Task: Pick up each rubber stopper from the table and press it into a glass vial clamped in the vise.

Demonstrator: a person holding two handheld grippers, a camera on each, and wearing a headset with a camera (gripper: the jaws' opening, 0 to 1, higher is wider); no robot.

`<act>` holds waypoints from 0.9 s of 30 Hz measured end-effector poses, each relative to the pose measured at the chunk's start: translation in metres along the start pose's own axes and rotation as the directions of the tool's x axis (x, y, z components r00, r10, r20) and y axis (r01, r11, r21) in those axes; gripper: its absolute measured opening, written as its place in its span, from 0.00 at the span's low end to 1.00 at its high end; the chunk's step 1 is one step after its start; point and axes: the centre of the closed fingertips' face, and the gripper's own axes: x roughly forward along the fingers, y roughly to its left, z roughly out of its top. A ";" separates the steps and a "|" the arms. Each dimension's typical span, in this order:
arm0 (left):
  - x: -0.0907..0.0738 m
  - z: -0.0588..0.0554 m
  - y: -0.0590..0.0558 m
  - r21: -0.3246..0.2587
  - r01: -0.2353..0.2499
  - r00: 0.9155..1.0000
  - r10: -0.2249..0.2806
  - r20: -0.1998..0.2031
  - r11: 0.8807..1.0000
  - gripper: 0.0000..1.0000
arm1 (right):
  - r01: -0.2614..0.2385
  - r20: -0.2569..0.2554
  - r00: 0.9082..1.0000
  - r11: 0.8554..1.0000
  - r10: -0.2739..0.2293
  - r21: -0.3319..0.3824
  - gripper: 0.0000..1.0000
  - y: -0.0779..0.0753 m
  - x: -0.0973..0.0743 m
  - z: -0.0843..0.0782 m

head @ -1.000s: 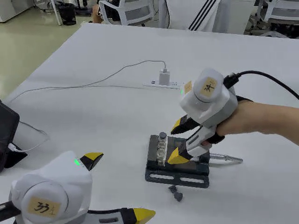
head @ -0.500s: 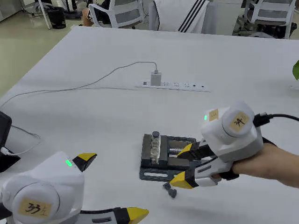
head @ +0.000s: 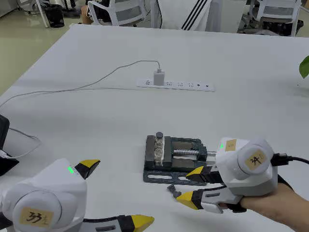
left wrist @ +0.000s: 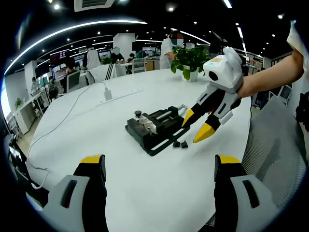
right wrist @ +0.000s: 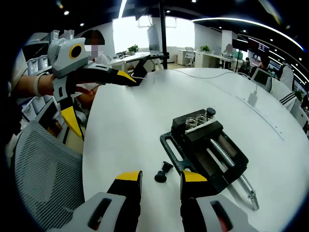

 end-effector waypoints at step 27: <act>0.002 -0.008 -0.003 -0.016 0.008 1.000 -0.008 -0.015 1.000 0.92 | 0.047 -0.023 0.999 0.998 -0.046 0.040 0.11 -0.001 0.019 -0.022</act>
